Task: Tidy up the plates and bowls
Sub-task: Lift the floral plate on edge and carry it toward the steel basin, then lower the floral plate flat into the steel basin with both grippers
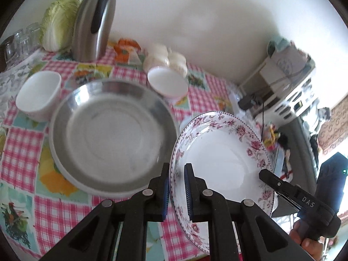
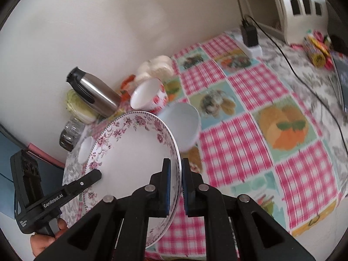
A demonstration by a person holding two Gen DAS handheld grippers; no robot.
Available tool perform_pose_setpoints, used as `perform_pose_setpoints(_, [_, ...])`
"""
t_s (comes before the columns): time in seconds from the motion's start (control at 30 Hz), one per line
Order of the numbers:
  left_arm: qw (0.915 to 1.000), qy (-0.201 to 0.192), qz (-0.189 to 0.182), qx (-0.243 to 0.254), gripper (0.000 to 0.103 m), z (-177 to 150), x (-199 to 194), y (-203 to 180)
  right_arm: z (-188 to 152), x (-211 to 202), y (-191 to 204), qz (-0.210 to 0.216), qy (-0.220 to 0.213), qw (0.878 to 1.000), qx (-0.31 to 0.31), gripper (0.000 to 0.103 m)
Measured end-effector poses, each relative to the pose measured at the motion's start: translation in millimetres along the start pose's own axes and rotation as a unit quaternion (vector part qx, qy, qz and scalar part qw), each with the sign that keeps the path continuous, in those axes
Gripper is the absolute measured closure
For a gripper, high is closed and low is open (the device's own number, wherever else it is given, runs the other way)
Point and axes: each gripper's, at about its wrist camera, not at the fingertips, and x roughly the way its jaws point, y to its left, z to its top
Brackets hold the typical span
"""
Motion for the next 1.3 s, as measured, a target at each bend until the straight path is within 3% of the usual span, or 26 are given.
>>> perform_pose_setpoints(0.3, [0.9977,-0.065,0.000,-0.018,0.089,47.6,-27.3,7.3,46.0,-5.9,45.7,0.035,-0.030,0.999,-0.025,0.093])
perform_pose_setpoints(0.63, [0.9951,-0.093,0.012,-0.032,0.089,85.0,-25.4,22.7,77.3,27.8,73.0,0.052,-0.026,0.998,-0.036,0.093])
perform_pose_setpoints(0.87, [0.9948,-0.077,0.012,-0.066,0.089,86.8,-5.0,52.8,81.4,62.1,74.4,0.054,0.000,0.998,-0.035,0.092])
perform_pose_setpoints(1.3, [0.9903,-0.080,0.006,-0.114,0.090,76.0,-10.3,101.4,66.5,93.9,96.1,0.059,0.032,0.997,-0.049,0.092])
